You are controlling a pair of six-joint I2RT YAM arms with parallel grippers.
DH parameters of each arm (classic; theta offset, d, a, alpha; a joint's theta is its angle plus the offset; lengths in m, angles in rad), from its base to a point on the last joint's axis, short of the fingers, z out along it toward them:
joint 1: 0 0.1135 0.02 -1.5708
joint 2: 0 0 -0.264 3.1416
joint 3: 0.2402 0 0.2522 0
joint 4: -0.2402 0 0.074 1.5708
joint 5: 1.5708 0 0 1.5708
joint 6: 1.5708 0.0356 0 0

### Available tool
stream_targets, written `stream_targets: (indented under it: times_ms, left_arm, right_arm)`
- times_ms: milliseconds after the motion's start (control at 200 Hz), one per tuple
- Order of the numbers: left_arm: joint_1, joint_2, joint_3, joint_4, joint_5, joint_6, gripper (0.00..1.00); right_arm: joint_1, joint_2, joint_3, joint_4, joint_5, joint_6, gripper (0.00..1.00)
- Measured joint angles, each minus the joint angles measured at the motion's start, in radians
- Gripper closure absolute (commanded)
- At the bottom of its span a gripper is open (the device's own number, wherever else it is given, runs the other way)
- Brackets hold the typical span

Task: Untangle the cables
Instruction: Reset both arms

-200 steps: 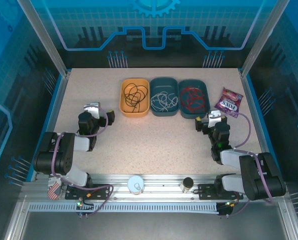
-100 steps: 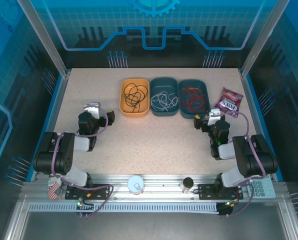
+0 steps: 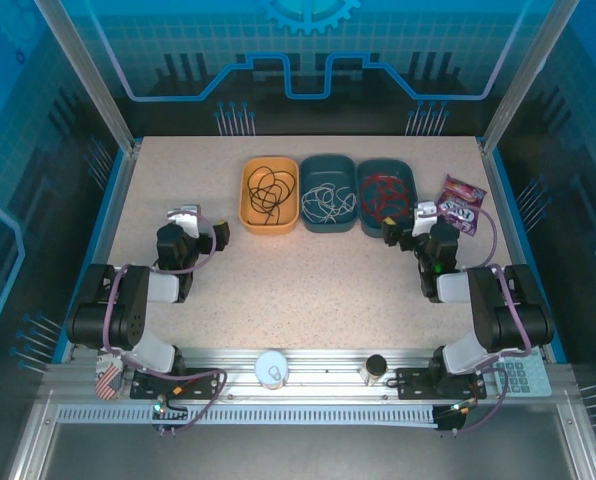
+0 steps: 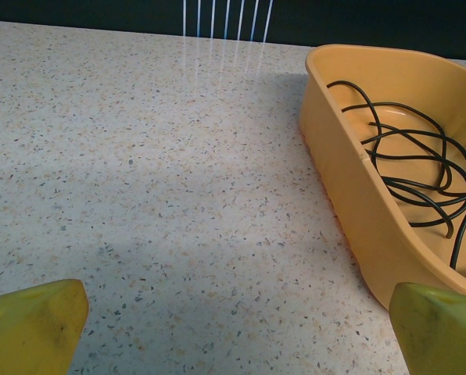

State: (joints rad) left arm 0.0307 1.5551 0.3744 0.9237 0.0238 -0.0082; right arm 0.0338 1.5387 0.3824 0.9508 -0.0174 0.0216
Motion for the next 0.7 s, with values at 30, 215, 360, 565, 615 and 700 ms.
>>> stream_targets:
  times_ms: [30, 215, 360, 565, 615, 700]
  left_arm:
    - [0.000, 0.000, 0.000, 0.000, 0.000, 0.000, 0.01]
    - [0.000, 0.000, 0.000, 0.000, 0.000, 0.000, 0.01]
    - [0.000, 0.000, 0.000, 0.000, 0.000, 0.000, 0.01]
    - [0.000, 0.000, 0.000, 0.000, 0.000, 0.000, 0.01]
    - [0.000, 0.000, 0.000, 0.000, 0.000, 0.000, 0.01]
    - [0.000, 0.000, 0.000, 0.000, 0.000, 0.000, 0.01]
  right_arm:
    - [-0.005, 0.000, 0.000, -0.006, -0.013, -0.001, 0.00]
    - [-0.014, 0.000, 0.000, -0.024, -0.052, -0.004, 0.00]
    - [-0.014, 0.000, 0.000, -0.026, -0.064, -0.004, 0.00]
    - [-0.014, 0.000, 0.000, -0.026, -0.070, -0.004, 0.00]
    - [-0.014, 0.000, 0.000, -0.026, -0.070, -0.004, 0.00]
    - [-0.014, 0.000, 0.000, -0.026, -0.070, -0.004, 0.00]
